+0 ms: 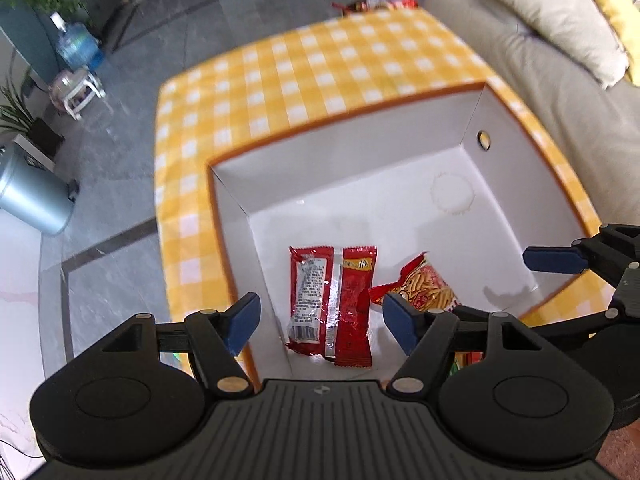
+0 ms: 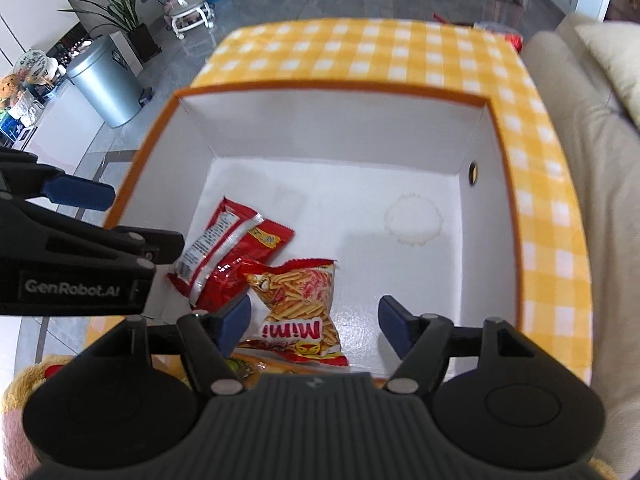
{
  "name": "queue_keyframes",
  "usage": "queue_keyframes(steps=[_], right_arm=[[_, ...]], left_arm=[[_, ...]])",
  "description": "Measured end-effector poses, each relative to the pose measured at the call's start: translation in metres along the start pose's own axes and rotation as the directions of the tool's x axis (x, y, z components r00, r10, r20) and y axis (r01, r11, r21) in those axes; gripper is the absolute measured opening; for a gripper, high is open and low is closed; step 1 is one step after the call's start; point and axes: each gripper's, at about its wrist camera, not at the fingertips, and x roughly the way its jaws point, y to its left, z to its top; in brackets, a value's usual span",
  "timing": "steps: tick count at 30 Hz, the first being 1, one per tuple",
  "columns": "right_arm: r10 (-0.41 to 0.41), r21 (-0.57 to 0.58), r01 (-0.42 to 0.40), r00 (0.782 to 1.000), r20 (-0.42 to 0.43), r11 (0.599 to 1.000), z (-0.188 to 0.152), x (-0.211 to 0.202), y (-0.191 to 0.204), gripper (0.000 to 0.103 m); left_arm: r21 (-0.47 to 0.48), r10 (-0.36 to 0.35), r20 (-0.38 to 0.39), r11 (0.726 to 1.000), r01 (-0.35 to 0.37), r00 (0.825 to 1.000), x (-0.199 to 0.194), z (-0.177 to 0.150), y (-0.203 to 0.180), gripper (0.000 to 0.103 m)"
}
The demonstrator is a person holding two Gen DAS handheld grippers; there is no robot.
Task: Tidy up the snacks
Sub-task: 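Move both tools back to the snack pile in front of the box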
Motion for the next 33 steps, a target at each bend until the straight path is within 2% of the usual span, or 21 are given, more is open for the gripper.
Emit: queue_keyframes(steps=[2, 7, 10, 19, 21, 24, 27, 30, 33], right_arm=[[-0.01, -0.013, 0.01, 0.999, 0.031, 1.0, -0.003, -0.012, 0.003, 0.076], [-0.021, -0.035, 0.025, 0.993, 0.119, 0.999, -0.017, -0.047, 0.008, 0.078], [-0.021, -0.037, 0.028, 0.986, 0.168, 0.999, -0.027, -0.068, 0.01, 0.078], [-0.02, -0.05, 0.041, 0.935, 0.354, 0.998, -0.079, -0.134, 0.015, 0.079], [-0.017, -0.063, 0.045, 0.922, 0.388, 0.997, -0.094, -0.145, 0.017, 0.087], [-0.015, -0.092, 0.059, 0.908, 0.418, 0.994, -0.114, -0.153, 0.021, 0.088], [-0.021, -0.105, 0.072, 0.906, 0.423, 0.992, -0.134, -0.155, 0.023, 0.088], [-0.008, -0.094, 0.049, 0.916, 0.401, 0.994, -0.156, -0.15, 0.018, 0.086], [-0.015, -0.072, 0.045, 0.929, 0.369, 0.996, -0.175, -0.139, 0.012, 0.084]], left_arm=[[-0.008, 0.004, 0.035, 1.0, -0.004, 0.999, -0.013, -0.005, 0.001, 0.083], [-0.041, 0.005, 0.119, 0.999, -0.001, 0.993, -0.046, -0.023, 0.001, 0.084], [-0.048, 0.024, 0.183, 0.999, -0.016, 0.983, -0.064, -0.038, -0.001, 0.084], [-0.087, 0.082, 0.326, 0.995, -0.057, 0.942, -0.105, -0.091, -0.013, 0.085], [-0.096, 0.083, 0.344, 0.994, -0.053, 0.935, -0.11, -0.106, -0.016, 0.085], [-0.115, 0.079, 0.347, 0.992, -0.041, 0.935, -0.111, -0.126, -0.02, 0.085], [-0.146, 0.054, 0.331, 0.989, -0.005, 0.942, -0.107, -0.146, -0.021, 0.085], [-0.184, 0.021, 0.317, 0.982, 0.04, 0.948, -0.101, -0.166, -0.018, 0.085], [-0.183, 0.019, 0.294, 0.982, 0.037, 0.956, -0.092, -0.184, -0.023, 0.085]])
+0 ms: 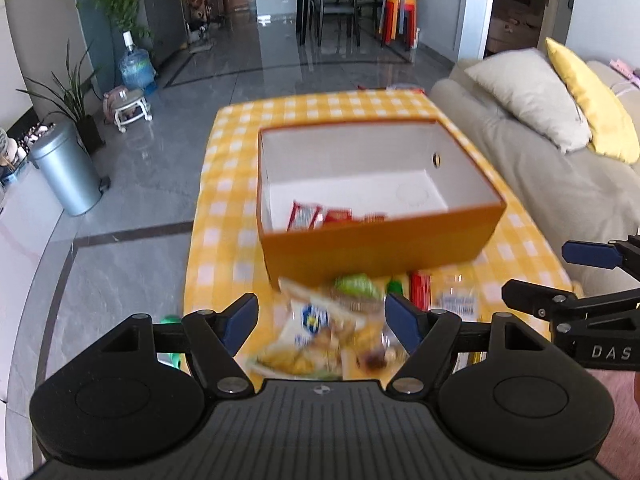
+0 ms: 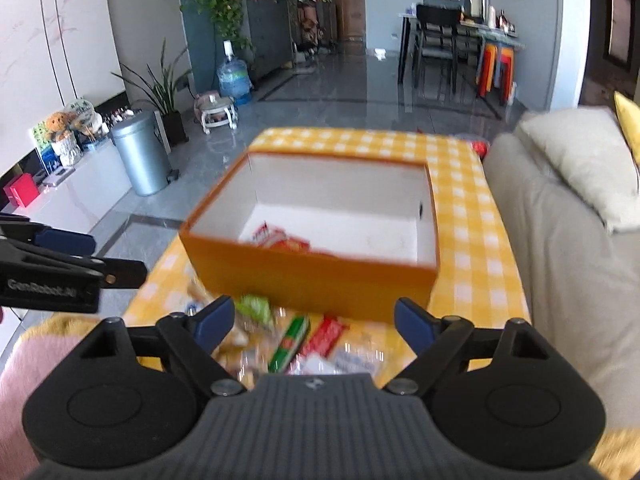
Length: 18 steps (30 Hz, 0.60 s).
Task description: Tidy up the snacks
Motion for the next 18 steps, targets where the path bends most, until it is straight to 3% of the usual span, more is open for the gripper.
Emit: queue_keyframes(steps=[7, 10, 18], right_arm=[[-0.039, 0.059, 0.047, 0.99, -0.134, 0.997, -0.047, 0.026, -0.005, 0.074], [-0.013, 0.139, 0.041, 0.98, -0.199, 0.989, -0.06, 0.041, -0.009, 0.074], [0.024, 0.301, 0.065, 0.958, -0.284, 0.952, -0.072, 0.084, -0.012, 0.074]], left_arm=[[-0.051, 0.005, -0.114, 0.999, -0.011, 0.994, 0.027, -0.031, 0.003, 0.085], [-0.046, 0.023, -0.134, 0.998, -0.029, 0.991, 0.038, -0.038, 0.005, 0.085], [0.101, 0.003, -0.195, 0.995, 0.018, 0.981, 0.076, -0.016, 0.005, 0.085]])
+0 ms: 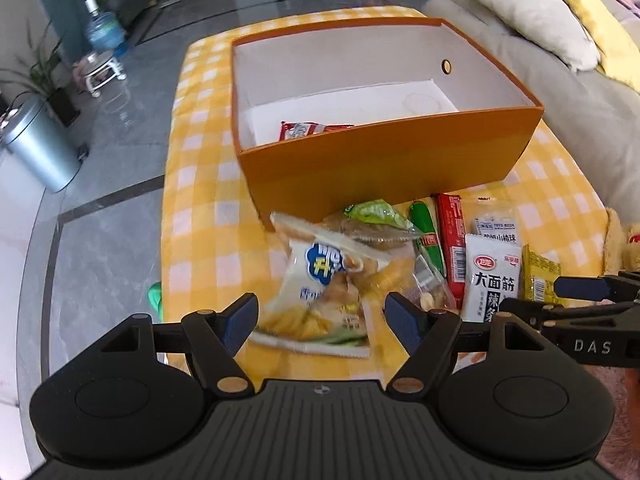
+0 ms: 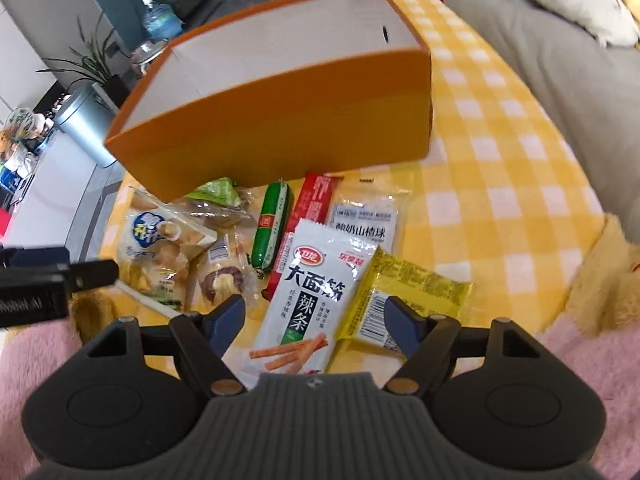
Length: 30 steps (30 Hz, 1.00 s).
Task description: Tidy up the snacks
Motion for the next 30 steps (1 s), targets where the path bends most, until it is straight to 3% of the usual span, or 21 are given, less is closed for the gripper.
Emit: queue_keyframes(steps=[3, 8, 16, 20, 30], right_arm=[[0.001, 0.031, 0.0, 0.999, -0.033, 1.0, 0.003, 0.013, -0.001, 0.074], [-0.036, 0.046, 0.039, 0.997, -0.062, 0.998, 0.002, 0.027, 0.003, 0.074], [-0.106, 0.028, 0.107, 0.994, -0.024, 0.994, 0.003, 0.04, 0.016, 0.076], [-0.121, -0.022, 0.121, 0.993, 0.007, 0.992, -0.004, 0.035, 0.023, 0.059], [-0.117, -0.089, 0.115, 0.993, -0.024, 0.989, -0.006, 0.053, 0.031, 0.06]], left_arm=[[0.031, 0.006, -0.026, 1.0, -0.005, 1.0, 0.015, 0.0, -0.002, 0.085], [0.007, 0.018, -0.055, 1.0, -0.018, 0.998, 0.035, 0.0, 0.002, 0.085], [-0.025, 0.021, -0.062, 0.999, -0.023, 0.998, 0.052, 0.0, 0.005, 0.085], [-0.018, 0.037, -0.053, 0.999, -0.038, 0.998, 0.056, -0.003, 0.003, 0.084], [-0.024, 0.054, -0.063, 0.998, -0.056, 0.997, 0.07, -0.001, 0.0, 0.082]])
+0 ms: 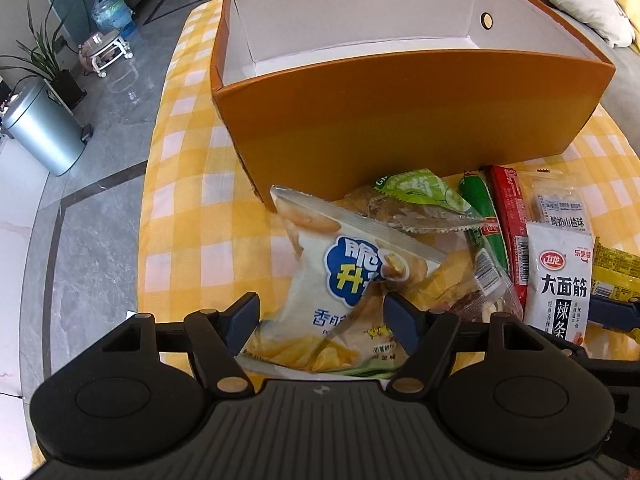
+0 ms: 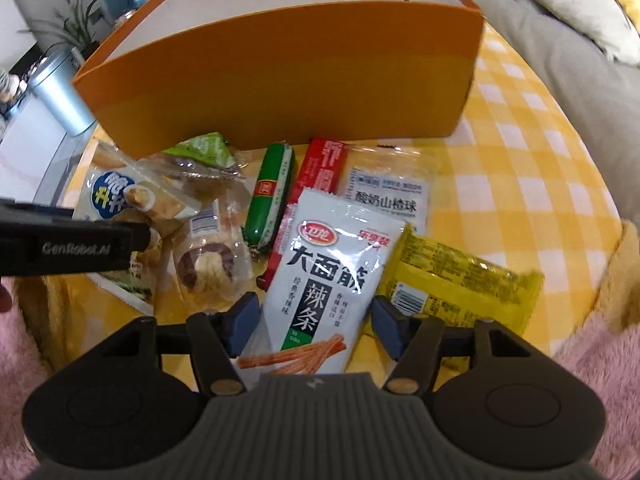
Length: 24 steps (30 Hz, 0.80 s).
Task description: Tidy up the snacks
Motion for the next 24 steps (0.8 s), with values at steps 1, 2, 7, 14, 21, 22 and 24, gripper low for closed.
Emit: queue_keyframes(steps=[1, 2, 7, 14, 21, 22, 24], right_arm=[[-0.001, -0.005, 0.001, 1.0, 0.001, 1.0, 0.0, 0.001, 0.001, 0.059], [0.002, -0.007, -0.002, 1.0, 0.003, 1.0, 0.0, 0.002, 0.0, 0.059], [0.001, -0.035, -0.001, 1.0, -0.002, 0.999, 0.001, 0.001, 0.002, 0.054], [0.024, -0.061, -0.024, 1.0, -0.008, 0.998, 0.001, -0.003, 0.0, 0.047], [0.048, -0.045, -0.047, 0.998, 0.032, 0.998, 0.002, -0.017, -0.008, 0.045], [0.05, -0.041, -0.048, 0.998, 0.04, 0.998, 0.002, -0.02, -0.01, 0.045], [0.053, -0.037, -0.05, 0.997, 0.061, 0.998, 0.002, -0.026, -0.013, 0.045]], left_arm=[[0.001, 0.001, -0.001, 1.0, -0.001, 1.0, 0.001, 0.0, -0.001, 0.081], [0.004, 0.003, 0.0, 1.0, -0.003, 1.0, 0.002, 0.0, -0.002, 0.078], [-0.002, -0.017, 0.004, 1.0, 0.017, 1.0, -0.001, 0.0, -0.004, 0.053], [-0.047, -0.051, 0.005, 0.998, 0.051, 0.999, -0.01, 0.002, 0.002, 0.033], [-0.08, -0.043, 0.031, 0.996, 0.045, 0.999, -0.037, -0.001, 0.002, 0.032], [-0.085, -0.039, 0.036, 0.996, 0.042, 0.999, -0.041, -0.002, 0.002, 0.032], [-0.092, -0.034, 0.051, 0.995, 0.039, 0.998, -0.051, -0.004, 0.001, 0.032]])
